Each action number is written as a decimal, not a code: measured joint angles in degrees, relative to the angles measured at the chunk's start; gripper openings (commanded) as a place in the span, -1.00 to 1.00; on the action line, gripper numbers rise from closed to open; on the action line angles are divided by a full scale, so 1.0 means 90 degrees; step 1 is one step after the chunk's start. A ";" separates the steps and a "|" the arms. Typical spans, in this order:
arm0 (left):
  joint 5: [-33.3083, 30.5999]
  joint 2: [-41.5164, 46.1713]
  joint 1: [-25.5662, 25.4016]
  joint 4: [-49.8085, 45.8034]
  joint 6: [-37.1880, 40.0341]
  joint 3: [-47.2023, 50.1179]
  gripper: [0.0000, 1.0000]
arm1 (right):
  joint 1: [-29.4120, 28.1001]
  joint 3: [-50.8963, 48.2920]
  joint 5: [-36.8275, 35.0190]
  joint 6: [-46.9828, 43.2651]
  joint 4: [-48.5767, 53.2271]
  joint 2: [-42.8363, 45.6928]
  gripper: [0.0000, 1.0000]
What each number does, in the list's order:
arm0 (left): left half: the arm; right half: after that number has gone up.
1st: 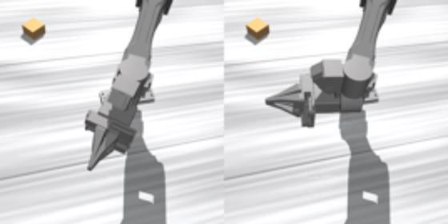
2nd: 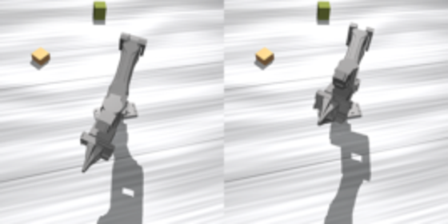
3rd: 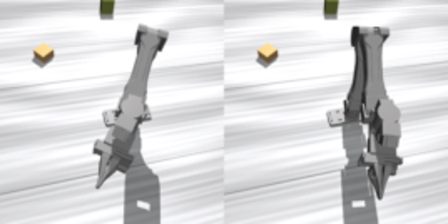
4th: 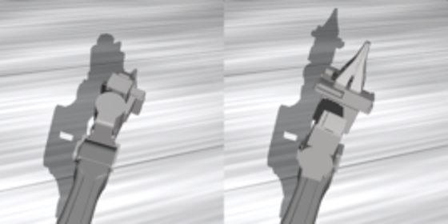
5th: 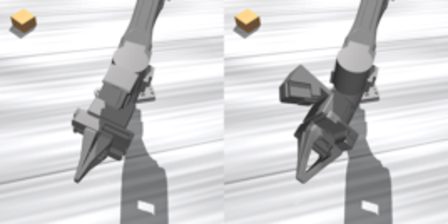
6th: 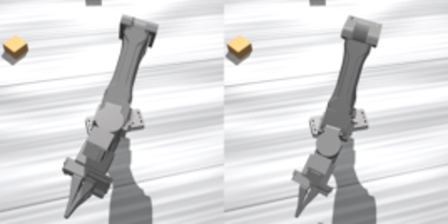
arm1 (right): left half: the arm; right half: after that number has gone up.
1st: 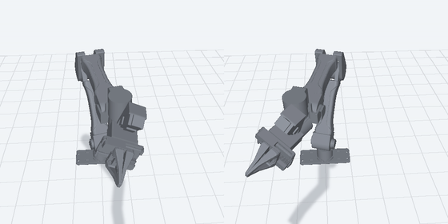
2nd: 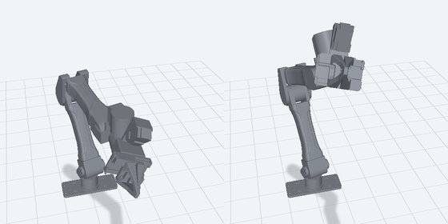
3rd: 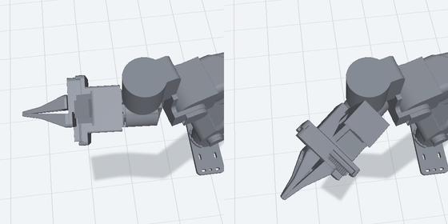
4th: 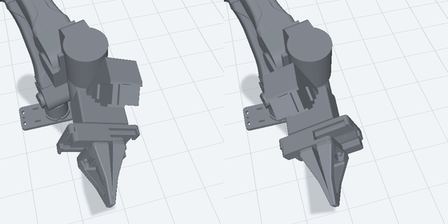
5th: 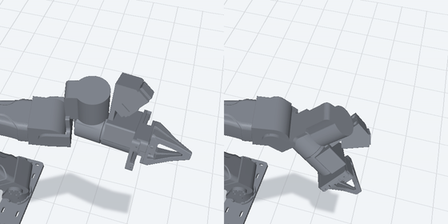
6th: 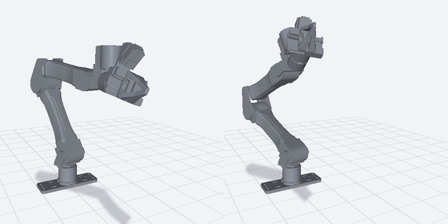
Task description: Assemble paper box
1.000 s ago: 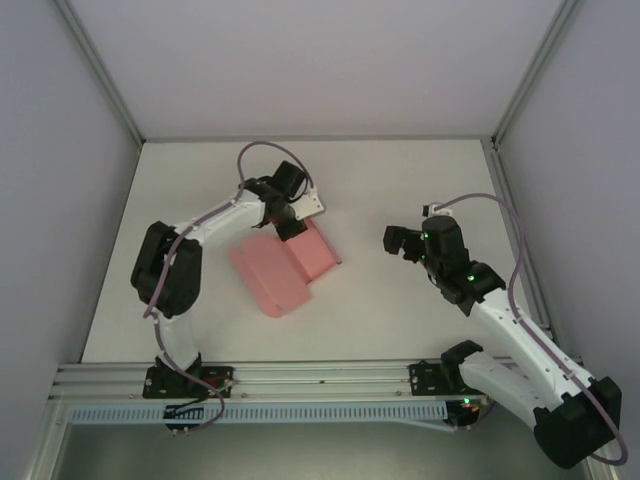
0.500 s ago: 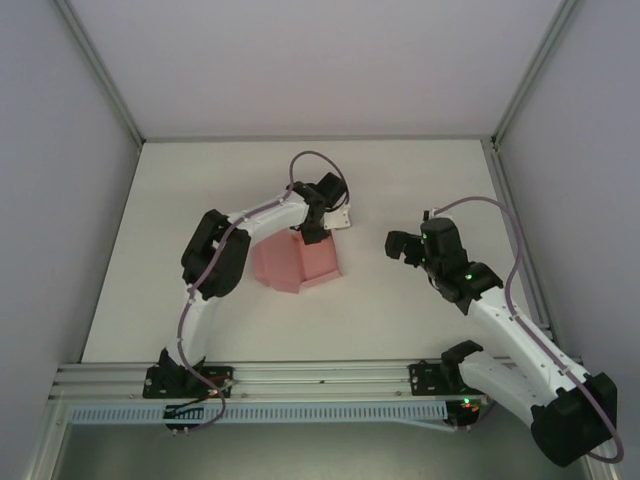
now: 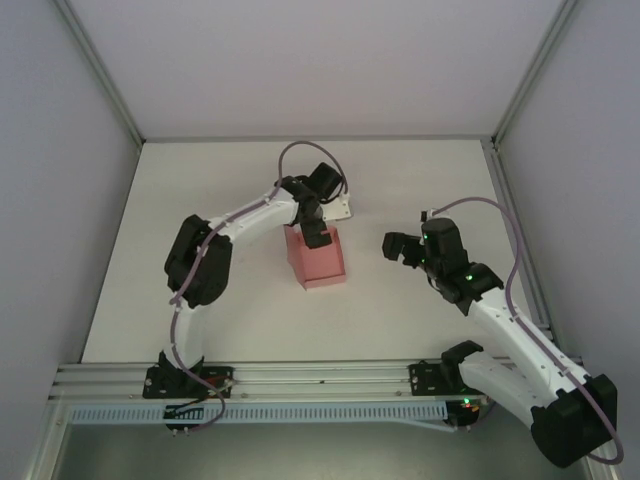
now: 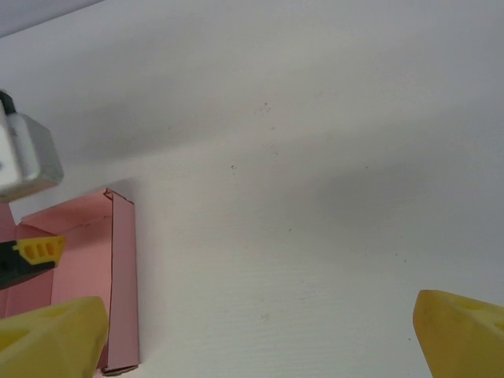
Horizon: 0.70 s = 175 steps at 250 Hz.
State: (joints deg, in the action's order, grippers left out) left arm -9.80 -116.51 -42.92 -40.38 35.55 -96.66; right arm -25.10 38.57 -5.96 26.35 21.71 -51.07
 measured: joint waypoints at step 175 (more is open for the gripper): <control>-0.0187 0.4996 0.2268 0.2395 -0.5433 0.4192 1.00 | -0.0202 0.4869 0.3526 -0.5297 0.0896 -0.5892 1.00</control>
State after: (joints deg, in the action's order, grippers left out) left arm -11.49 -71.55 -22.50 -18.83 -13.34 -58.94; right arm -26.92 82.39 25.78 -21.32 29.78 -104.09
